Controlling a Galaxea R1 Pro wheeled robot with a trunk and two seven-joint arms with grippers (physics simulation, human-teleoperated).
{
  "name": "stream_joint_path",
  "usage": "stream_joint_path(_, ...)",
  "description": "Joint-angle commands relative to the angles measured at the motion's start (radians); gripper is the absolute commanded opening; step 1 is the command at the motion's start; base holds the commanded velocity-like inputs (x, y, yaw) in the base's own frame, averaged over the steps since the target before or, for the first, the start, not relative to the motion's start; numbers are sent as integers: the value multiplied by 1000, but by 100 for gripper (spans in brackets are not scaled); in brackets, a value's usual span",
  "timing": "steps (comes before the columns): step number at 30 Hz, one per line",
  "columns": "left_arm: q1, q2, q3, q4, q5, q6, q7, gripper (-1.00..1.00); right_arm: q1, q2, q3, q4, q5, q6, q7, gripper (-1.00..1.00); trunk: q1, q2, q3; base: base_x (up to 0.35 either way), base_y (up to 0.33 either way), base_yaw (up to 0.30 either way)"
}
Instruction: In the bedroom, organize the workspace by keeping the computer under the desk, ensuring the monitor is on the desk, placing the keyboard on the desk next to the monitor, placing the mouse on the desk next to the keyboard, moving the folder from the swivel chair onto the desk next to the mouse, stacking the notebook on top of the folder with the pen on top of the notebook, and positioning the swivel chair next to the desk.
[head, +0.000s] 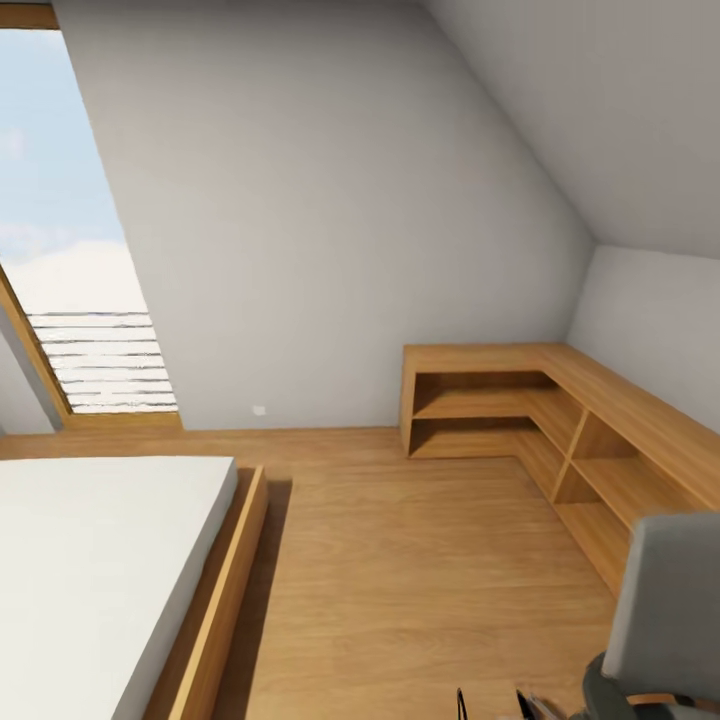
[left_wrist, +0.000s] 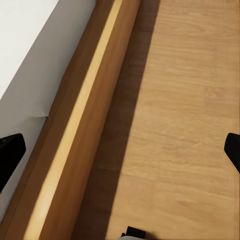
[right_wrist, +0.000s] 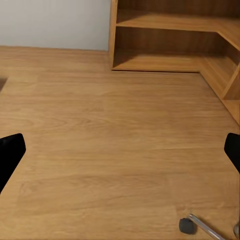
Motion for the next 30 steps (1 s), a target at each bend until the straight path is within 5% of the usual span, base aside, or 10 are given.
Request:
stream_joint_path(1,0,0,-8,-1,-1,-1,10,100,-1,1,9,2,-4,-3,-5,100,1,-2,-2,326,0,0)
stream_joint_path(30,-1,0,-9,-1,-1,-1,10,100,-1,1,9,2,-4,-1,-5,100,1,-2,-2,327,0,0)
